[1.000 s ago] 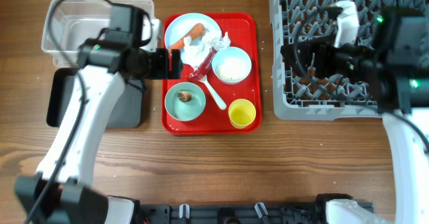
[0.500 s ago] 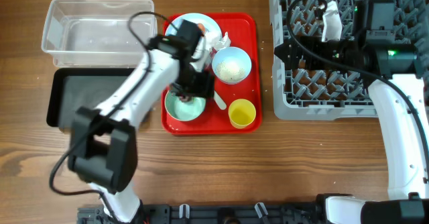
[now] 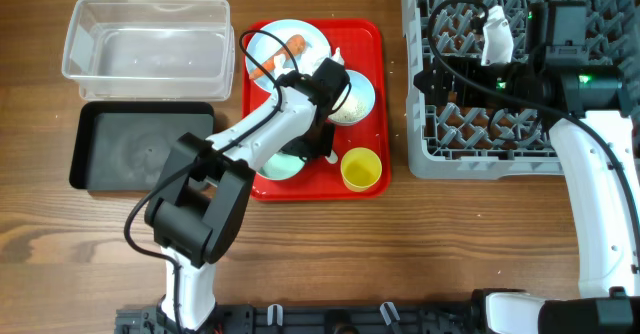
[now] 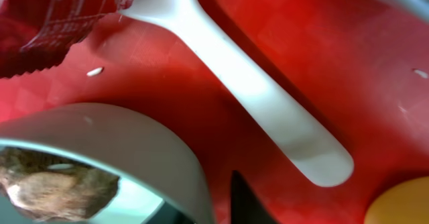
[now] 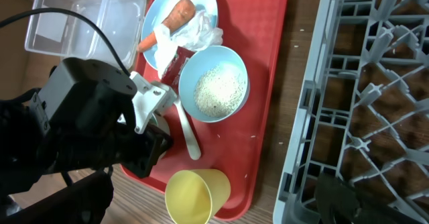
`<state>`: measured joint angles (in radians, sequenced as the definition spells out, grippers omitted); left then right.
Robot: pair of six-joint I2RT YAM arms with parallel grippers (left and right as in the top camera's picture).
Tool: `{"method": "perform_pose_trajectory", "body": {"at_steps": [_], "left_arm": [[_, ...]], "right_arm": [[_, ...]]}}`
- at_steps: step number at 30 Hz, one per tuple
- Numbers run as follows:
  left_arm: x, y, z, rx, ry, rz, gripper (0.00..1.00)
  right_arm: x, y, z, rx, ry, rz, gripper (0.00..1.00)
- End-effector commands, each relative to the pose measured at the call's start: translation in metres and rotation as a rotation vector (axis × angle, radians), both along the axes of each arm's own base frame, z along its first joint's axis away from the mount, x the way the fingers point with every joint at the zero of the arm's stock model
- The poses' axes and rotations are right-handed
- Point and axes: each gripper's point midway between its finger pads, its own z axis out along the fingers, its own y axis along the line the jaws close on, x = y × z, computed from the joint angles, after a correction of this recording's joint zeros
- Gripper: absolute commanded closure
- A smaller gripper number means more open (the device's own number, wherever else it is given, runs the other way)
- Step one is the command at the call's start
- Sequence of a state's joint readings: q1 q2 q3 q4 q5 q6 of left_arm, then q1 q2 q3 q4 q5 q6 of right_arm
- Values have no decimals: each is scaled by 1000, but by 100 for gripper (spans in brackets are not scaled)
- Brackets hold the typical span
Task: Sort waste into correct bins and load items into the dishwasher rack
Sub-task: 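Tip the green bowl over the black tray to dump the shell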
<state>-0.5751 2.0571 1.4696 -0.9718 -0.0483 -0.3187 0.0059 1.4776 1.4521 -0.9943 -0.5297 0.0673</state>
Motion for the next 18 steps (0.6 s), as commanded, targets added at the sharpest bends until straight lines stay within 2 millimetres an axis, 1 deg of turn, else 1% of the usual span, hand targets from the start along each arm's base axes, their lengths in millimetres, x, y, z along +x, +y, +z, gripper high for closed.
{"method": "perform_pose_trajectory", "body": {"at_steps": [1,4,6,8,11,12,13,14,15,18], "left_arm": [[7,-1,-2,11,-21,11,96],[2,1,4,13,-6,12,96],[-2,6,17,18,10,18,96],[-3,12,43,-1,4,35,96],[1,9,79,-114,-35,65,96],[6,10,100,-184,-73,85,96],[12,16,120,-245,-115,113,96],[18,25,135,-285,-150,142,96],[23,38,148,-309,-181,179,96],[35,79,168,-359,-229,270,96]], "right_arm": [[4,0,3,-10,-6,-11,0],[5,-3,2,-22,-4,-20,0],[5,-4,1,-32,-3,-27,0],[5,-4,2,-31,-4,-27,0],[6,-4,2,-31,-10,-27,0],[7,-4,3,-31,-13,-28,0],[7,-4,3,-31,-13,-28,0],[7,-4,3,-31,-16,-27,0],[8,-4,3,-30,-18,-28,0],[9,-4,4,-30,-22,-28,0]]}}
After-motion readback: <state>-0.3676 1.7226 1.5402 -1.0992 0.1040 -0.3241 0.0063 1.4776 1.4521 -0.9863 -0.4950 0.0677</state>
